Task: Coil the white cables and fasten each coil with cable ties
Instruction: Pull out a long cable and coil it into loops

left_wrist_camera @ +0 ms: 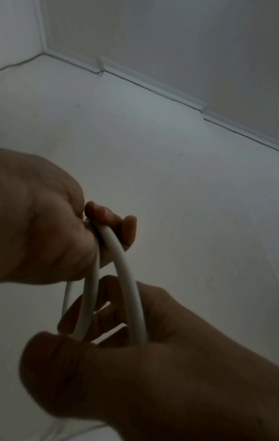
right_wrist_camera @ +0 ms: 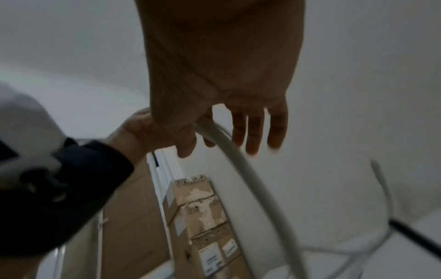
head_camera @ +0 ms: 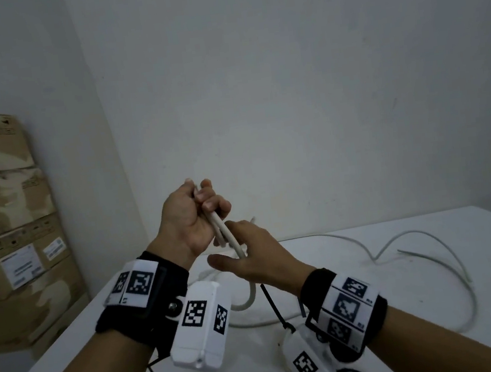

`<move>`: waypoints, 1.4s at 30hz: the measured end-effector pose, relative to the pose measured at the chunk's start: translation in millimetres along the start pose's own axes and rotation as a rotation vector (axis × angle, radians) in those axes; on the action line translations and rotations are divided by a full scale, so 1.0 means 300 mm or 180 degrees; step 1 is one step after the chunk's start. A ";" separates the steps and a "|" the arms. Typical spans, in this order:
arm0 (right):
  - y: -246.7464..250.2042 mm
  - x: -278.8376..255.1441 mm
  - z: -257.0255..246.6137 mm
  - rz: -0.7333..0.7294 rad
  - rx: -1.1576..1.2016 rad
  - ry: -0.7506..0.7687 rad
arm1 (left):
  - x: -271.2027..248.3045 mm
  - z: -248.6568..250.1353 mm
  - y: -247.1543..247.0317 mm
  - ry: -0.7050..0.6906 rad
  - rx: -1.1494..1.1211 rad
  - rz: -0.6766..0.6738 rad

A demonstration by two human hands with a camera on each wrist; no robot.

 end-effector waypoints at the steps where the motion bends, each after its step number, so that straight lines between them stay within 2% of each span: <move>1: -0.016 0.006 0.005 -0.0166 -0.0158 -0.0075 | -0.004 -0.005 0.004 0.0032 0.0004 -0.0005; 3: -0.053 0.009 0.027 -0.0544 -0.0257 -0.0481 | -0.010 -0.013 0.012 0.0102 -0.0078 -0.0015; 5: -0.065 0.009 0.040 -0.0555 -0.0089 -0.0663 | -0.018 -0.016 0.018 0.0175 -0.0296 -0.0027; 7: -0.051 0.016 0.021 -0.0257 -0.0291 -0.0361 | -0.027 -0.007 0.021 0.0167 -0.0380 -0.0049; 9: -0.035 0.022 0.023 -0.0049 -0.0502 -0.0153 | -0.033 0.004 0.033 0.0050 -0.0067 -0.0067; 13: -0.007 0.039 0.029 0.0185 -0.0802 0.0056 | -0.054 0.013 0.066 -0.0237 0.0665 -0.0103; 18: 0.000 0.050 0.011 0.0494 -0.0820 0.0069 | -0.102 -0.011 0.056 -0.0709 0.0623 -0.0331; 21: -0.023 0.052 0.005 0.0410 -0.1300 0.0089 | -0.100 -0.008 0.058 -0.0715 0.0755 -0.0074; 25: -0.051 0.041 -0.021 0.0327 -0.2157 0.0409 | -0.066 0.017 0.111 -0.0245 0.0861 0.0487; 28: -0.066 0.034 -0.018 0.0392 -0.2229 0.0346 | -0.053 0.024 0.151 -0.0278 0.0865 0.0817; 32: -0.086 -0.014 0.096 -0.0318 -0.1518 -0.0678 | -0.040 0.073 0.171 -0.0525 0.0917 0.0923; 33: -0.074 -0.037 0.111 -0.0285 -0.1072 -0.0898 | -0.037 0.088 0.178 -0.0566 0.0920 0.0930; 35: -0.042 -0.077 0.151 0.0042 0.0434 -0.1453 | -0.035 0.115 0.196 -0.0621 0.0905 0.0956; 37: -0.059 -0.117 0.206 0.0205 0.1987 -0.2330 | -0.037 0.130 0.213 -0.0622 0.0826 0.0946; 39: -0.129 -0.147 0.230 -0.0115 0.2883 -0.3107 | -0.042 0.130 0.225 -0.0562 0.0738 0.0898; 42: -0.235 -0.124 0.243 -0.0449 0.3885 -0.3499 | -0.059 0.121 0.233 -0.0457 0.0674 0.0783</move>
Point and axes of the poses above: each hand's wrist, its own x-axis towards the middle knuckle, its own y-axis out of the back of the hand, z = x × y, the point moved 7 cm from there along x, towards the middle knuckle, and after that the axes turned 4 degrees about -y, right-handed, at the moved point
